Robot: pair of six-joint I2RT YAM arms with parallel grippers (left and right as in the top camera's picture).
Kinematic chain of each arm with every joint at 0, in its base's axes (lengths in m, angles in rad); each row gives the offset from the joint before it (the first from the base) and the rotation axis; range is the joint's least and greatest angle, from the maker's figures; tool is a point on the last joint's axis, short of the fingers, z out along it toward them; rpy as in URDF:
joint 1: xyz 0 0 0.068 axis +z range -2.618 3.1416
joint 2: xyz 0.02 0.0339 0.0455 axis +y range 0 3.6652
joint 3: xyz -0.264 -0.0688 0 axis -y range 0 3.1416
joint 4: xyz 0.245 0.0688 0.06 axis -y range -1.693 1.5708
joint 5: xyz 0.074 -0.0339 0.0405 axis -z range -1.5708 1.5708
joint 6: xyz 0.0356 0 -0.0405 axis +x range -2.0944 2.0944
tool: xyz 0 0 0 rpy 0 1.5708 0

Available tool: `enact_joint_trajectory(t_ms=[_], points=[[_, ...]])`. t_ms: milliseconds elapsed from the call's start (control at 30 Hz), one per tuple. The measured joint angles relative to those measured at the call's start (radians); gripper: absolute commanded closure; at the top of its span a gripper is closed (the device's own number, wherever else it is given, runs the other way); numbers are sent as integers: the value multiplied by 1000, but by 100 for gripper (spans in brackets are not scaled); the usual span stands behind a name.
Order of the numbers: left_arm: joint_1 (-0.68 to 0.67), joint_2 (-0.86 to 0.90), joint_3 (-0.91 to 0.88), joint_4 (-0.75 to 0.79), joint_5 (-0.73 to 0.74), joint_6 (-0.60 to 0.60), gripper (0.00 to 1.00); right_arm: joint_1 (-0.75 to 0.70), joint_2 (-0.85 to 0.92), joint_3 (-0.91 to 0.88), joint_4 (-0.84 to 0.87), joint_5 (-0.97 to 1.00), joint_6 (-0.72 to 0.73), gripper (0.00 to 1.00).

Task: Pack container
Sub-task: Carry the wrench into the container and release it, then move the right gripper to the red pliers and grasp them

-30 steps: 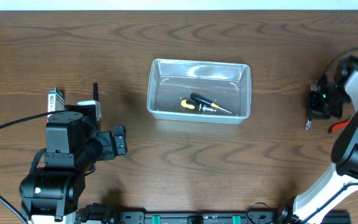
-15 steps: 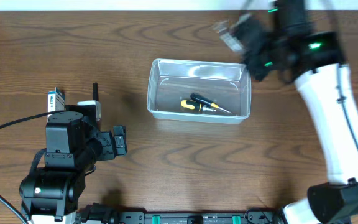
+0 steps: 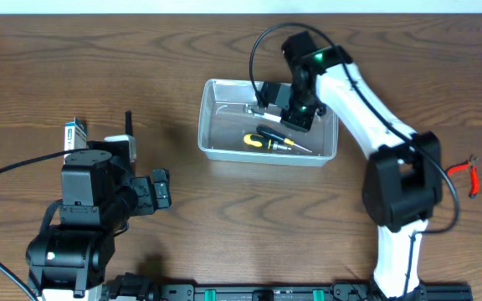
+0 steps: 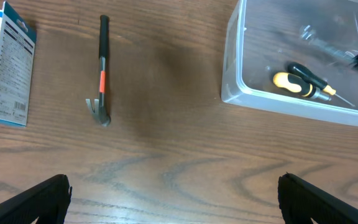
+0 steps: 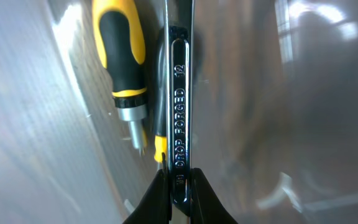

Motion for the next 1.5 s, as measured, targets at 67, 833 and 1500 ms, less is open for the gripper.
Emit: enact_joint_trajectory(t_ms=[67, 833, 1500], points=[[0, 0, 0, 0, 0, 0, 2, 0, 33, -2, 0, 0, -3, 97], [0, 0, 0, -1, 0, 0, 2, -27, 63, 357, -214, 157, 299, 70], [0, 0, 0, -2, 0, 0, 2, -681, -391, 500, -548, 280, 1202, 1]])
